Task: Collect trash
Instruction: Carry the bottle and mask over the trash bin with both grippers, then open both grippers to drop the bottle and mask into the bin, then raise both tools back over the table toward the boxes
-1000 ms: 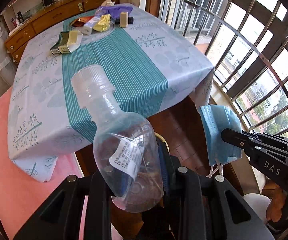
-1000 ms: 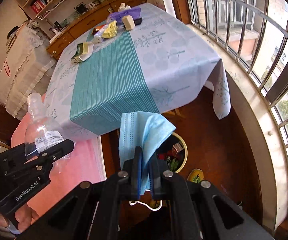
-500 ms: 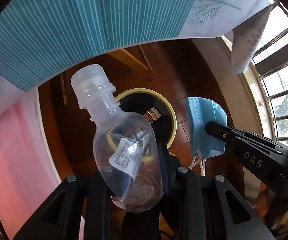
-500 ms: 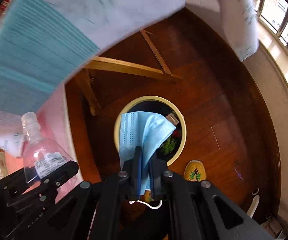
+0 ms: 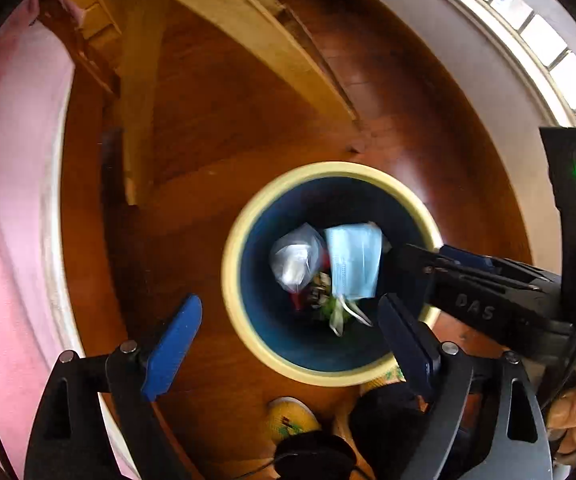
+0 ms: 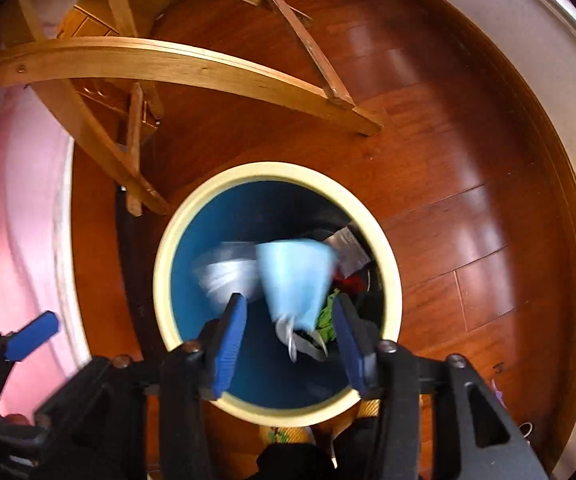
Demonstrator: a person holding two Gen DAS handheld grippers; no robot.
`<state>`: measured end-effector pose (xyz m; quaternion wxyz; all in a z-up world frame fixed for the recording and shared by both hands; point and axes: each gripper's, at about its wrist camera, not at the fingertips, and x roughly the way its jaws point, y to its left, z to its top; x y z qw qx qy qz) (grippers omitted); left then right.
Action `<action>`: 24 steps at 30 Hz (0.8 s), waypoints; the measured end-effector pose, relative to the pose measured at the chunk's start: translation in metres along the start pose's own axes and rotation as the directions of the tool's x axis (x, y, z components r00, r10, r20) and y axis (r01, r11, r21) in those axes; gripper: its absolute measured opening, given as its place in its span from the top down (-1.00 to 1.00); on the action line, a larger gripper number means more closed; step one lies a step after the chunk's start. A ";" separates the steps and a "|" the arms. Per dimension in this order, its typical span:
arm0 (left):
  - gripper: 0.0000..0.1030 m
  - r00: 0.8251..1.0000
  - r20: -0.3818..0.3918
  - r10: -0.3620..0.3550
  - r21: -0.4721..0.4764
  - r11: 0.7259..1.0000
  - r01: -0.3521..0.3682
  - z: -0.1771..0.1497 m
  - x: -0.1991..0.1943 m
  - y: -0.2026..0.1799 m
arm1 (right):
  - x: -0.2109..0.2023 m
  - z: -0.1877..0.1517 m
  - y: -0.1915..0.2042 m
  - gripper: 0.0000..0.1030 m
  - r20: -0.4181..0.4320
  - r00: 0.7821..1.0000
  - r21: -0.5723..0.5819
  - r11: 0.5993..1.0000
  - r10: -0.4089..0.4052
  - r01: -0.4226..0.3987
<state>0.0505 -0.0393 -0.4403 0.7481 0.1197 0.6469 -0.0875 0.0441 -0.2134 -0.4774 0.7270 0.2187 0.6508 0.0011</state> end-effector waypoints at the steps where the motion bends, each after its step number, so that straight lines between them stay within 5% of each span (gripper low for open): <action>1: -0.72 1.000 0.007 0.010 -0.001 1.000 -0.010 -0.001 0.000 0.003 | 0.001 -0.001 0.001 0.03 0.010 1.000 -0.004 1.000 -0.006 0.006; 13: -0.72 0.993 0.101 0.057 -0.036 0.998 -0.054 -0.001 -0.081 0.017 | -0.052 -0.004 0.015 0.03 -0.020 0.998 -0.010 0.998 -0.057 0.057; 24: -0.72 0.994 0.068 0.081 -0.089 0.993 -0.075 0.002 -0.211 0.029 | -0.181 -0.013 0.050 0.03 -0.075 0.991 -0.016 0.994 -0.110 0.109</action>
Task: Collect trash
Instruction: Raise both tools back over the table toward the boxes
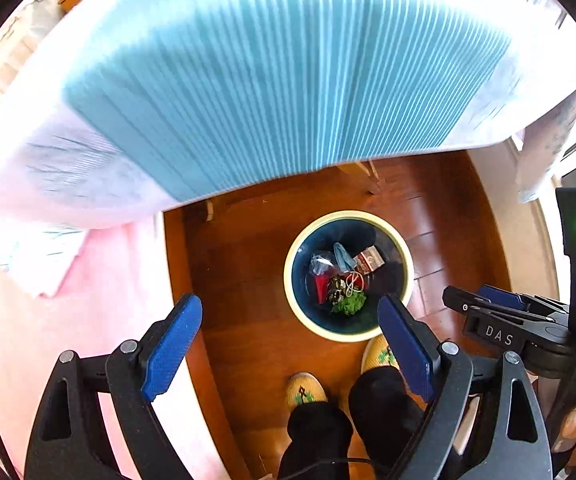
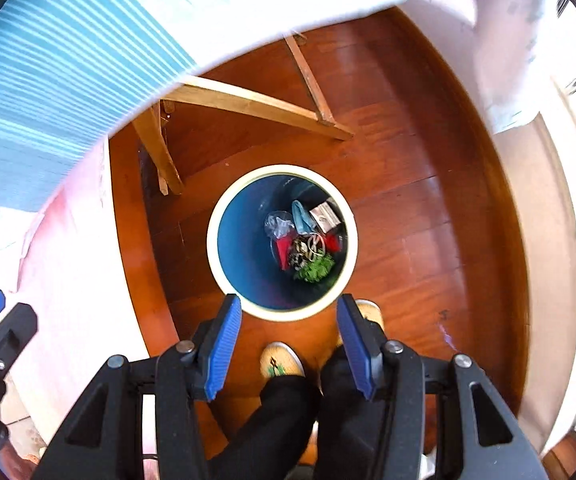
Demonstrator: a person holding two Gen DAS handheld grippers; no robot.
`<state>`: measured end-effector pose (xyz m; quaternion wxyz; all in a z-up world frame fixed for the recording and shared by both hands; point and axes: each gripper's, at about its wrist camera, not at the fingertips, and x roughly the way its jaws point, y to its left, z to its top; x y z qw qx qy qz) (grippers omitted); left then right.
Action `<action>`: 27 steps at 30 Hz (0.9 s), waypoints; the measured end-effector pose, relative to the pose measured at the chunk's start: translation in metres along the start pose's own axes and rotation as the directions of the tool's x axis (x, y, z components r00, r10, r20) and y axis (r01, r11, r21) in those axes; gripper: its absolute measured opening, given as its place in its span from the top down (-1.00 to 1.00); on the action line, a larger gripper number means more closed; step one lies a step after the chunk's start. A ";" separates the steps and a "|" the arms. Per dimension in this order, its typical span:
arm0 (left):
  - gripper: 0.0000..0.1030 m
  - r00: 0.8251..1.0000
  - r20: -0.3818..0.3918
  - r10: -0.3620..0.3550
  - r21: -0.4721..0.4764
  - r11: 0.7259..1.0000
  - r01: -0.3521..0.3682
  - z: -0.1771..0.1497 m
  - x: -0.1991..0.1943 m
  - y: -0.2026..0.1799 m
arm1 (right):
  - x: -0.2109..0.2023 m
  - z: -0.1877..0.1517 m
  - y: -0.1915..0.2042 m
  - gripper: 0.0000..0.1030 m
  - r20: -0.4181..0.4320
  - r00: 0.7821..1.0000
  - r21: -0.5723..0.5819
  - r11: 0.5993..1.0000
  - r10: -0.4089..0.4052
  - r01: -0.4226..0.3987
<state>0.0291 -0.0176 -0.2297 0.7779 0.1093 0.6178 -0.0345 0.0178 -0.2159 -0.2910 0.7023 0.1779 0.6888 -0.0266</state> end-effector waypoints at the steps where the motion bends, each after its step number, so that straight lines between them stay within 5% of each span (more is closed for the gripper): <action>1: -0.72 1.000 0.003 -0.004 -0.005 1.000 0.004 0.001 -0.012 0.003 | -0.011 -0.001 0.002 0.03 -0.002 1.000 -0.003 1.000 -0.021 0.021; 8: -0.72 0.997 0.080 0.018 -0.013 1.000 -0.017 0.012 -0.095 0.023 | -0.079 -0.005 0.015 0.03 0.005 0.997 -0.019 0.996 -0.082 0.082; 17: -0.72 0.978 0.190 0.083 -0.078 0.995 -0.069 0.037 -0.186 0.050 | -0.169 0.006 0.033 0.03 0.121 0.992 -0.100 0.994 -0.042 0.054; 27: -0.72 0.927 0.324 0.191 -0.204 0.970 -0.128 0.084 -0.265 0.068 | -0.261 0.064 0.057 0.03 0.354 0.935 -0.228 0.972 0.032 0.053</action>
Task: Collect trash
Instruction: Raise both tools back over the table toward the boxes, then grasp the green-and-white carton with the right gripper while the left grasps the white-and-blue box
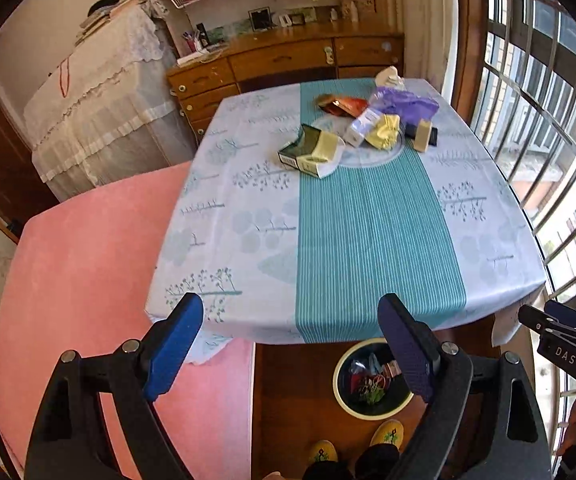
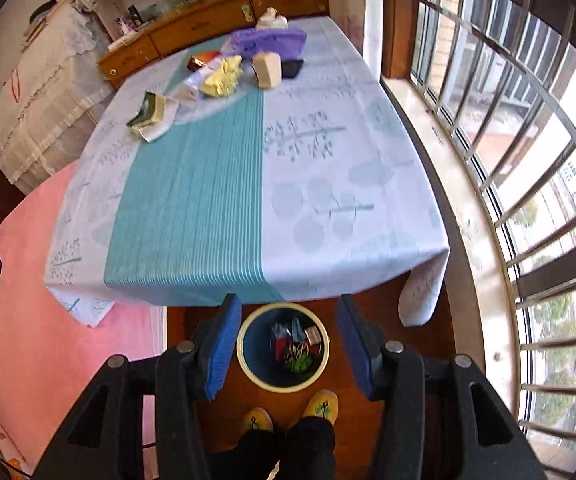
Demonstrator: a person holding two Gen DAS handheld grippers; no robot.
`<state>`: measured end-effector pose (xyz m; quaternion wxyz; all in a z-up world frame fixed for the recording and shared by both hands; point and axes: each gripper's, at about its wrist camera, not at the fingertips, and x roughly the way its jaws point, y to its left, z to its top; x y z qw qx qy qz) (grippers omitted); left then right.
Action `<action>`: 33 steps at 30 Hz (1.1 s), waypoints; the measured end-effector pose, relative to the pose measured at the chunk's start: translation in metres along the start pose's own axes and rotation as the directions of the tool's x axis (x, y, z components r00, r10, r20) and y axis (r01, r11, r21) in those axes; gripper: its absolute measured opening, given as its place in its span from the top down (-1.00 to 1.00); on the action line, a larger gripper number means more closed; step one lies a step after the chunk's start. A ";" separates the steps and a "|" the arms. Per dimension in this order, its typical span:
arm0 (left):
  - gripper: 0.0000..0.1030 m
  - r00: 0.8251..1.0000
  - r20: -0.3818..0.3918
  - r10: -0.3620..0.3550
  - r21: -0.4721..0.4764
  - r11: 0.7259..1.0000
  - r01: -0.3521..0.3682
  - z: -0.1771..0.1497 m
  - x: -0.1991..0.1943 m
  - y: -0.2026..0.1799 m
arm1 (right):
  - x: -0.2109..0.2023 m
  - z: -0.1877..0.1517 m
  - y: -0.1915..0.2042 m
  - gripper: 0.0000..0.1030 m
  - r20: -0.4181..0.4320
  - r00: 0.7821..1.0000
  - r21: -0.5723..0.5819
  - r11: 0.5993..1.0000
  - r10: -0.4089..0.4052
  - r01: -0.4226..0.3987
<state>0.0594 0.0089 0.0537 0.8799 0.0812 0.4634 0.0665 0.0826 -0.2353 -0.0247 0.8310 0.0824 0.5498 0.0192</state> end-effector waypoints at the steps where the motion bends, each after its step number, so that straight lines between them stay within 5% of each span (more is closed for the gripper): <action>1: -0.72 1.000 0.016 0.013 -0.012 1.000 -0.012 0.007 -0.005 0.001 | -0.005 0.008 0.001 0.03 0.023 1.000 -0.016 1.000 0.008 -0.007; 7: -0.72 0.997 0.064 0.046 -0.094 0.995 -0.040 0.035 -0.020 0.007 | -0.016 0.048 0.018 0.03 0.085 0.994 -0.143 0.988 0.074 -0.061; 16: -0.51 0.999 0.031 0.029 -0.064 0.998 -0.027 0.066 0.014 0.008 | -0.002 0.094 0.057 0.03 0.080 0.986 -0.246 0.962 0.145 -0.121; 25: -0.51 0.993 -0.070 -0.096 -0.051 0.994 0.092 0.130 0.131 0.038 | 0.071 0.171 0.126 0.03 0.002 0.989 -0.260 0.955 0.148 -0.142; 33: -0.50 0.975 -0.179 -0.128 -0.019 0.992 0.126 0.181 0.248 0.076 | 0.167 0.250 0.195 0.03 -0.109 0.985 -0.284 0.945 0.135 -0.161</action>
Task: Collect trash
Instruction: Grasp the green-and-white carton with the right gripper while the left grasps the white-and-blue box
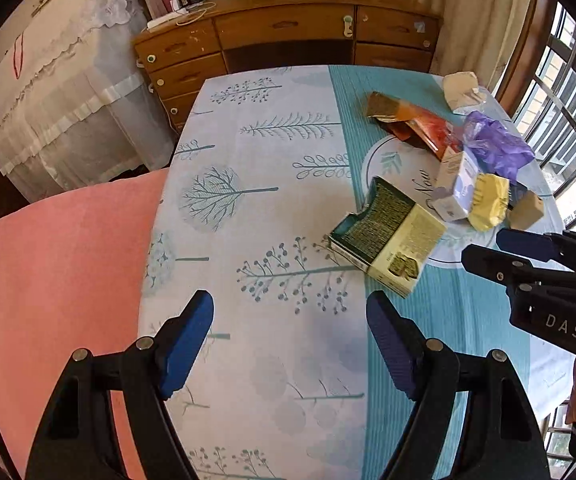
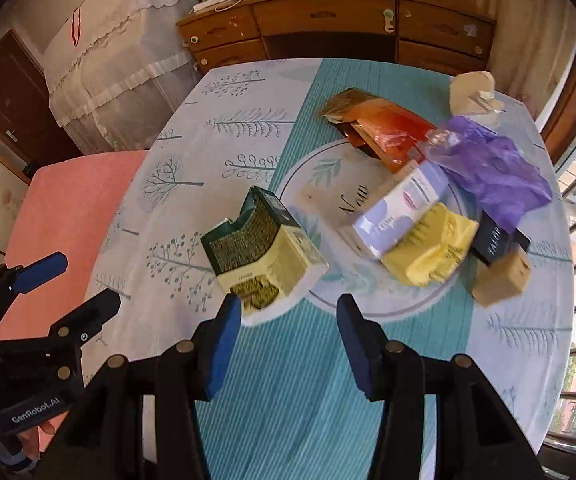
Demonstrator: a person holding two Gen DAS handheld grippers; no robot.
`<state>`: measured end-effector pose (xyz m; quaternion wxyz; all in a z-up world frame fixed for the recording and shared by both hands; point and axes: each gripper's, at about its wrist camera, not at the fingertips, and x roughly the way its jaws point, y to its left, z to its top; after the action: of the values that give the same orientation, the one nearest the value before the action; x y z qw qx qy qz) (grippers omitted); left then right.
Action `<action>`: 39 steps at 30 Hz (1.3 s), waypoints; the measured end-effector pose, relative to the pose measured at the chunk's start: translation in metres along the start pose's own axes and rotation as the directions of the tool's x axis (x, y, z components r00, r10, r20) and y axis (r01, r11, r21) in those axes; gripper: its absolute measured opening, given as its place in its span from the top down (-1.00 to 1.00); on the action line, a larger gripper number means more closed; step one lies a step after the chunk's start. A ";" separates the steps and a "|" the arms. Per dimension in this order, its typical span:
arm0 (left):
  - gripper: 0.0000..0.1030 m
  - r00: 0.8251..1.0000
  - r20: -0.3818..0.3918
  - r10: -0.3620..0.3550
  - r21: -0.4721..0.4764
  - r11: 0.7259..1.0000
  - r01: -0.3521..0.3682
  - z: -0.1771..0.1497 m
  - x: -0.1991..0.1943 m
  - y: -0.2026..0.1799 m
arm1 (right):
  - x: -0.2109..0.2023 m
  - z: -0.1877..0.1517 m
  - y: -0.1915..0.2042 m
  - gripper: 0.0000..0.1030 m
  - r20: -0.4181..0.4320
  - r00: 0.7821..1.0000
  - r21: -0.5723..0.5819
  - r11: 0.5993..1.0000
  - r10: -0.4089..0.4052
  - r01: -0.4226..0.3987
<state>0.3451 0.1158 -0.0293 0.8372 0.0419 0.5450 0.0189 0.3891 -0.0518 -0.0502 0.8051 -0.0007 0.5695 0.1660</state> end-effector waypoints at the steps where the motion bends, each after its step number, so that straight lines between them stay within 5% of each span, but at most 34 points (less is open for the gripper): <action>1: -0.46 1.000 -0.023 -0.012 -0.003 1.000 0.012 0.008 0.014 0.005 | 0.011 0.008 0.003 0.03 -0.012 1.000 -0.010 1.000 -0.006 0.006; 10: -0.37 0.989 -0.113 -0.096 0.005 0.995 0.097 0.043 0.073 0.018 | 0.076 0.050 0.003 0.03 -0.148 0.989 -0.057 0.998 -0.029 0.021; 18: -0.37 0.981 -0.149 -0.126 0.024 0.991 0.131 0.057 0.092 0.012 | 0.092 0.041 0.000 0.03 -0.212 0.975 -0.016 0.997 0.069 -0.074; 23: -0.37 0.977 -0.163 -0.137 0.062 0.987 0.148 0.059 0.096 0.000 | 0.079 0.026 -0.003 0.46 -0.186 0.973 0.029 0.990 0.138 -0.135; 29: -0.37 0.972 -0.181 -0.150 0.141 0.974 0.177 0.056 0.096 -0.025 | 0.056 -0.004 -0.015 0.53 -0.147 0.976 0.126 0.982 0.162 -0.144; 39: -0.37 0.960 -0.180 -0.214 0.257 0.932 0.256 0.055 0.082 -0.070 | 0.008 -0.055 -0.065 0.54 -0.058 0.996 0.344 0.938 0.063 -0.039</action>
<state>0.4275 0.0494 -0.0879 0.7762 0.0917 0.6042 -0.1549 0.3583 -0.1211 -0.0891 0.7686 0.1484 0.6165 0.0850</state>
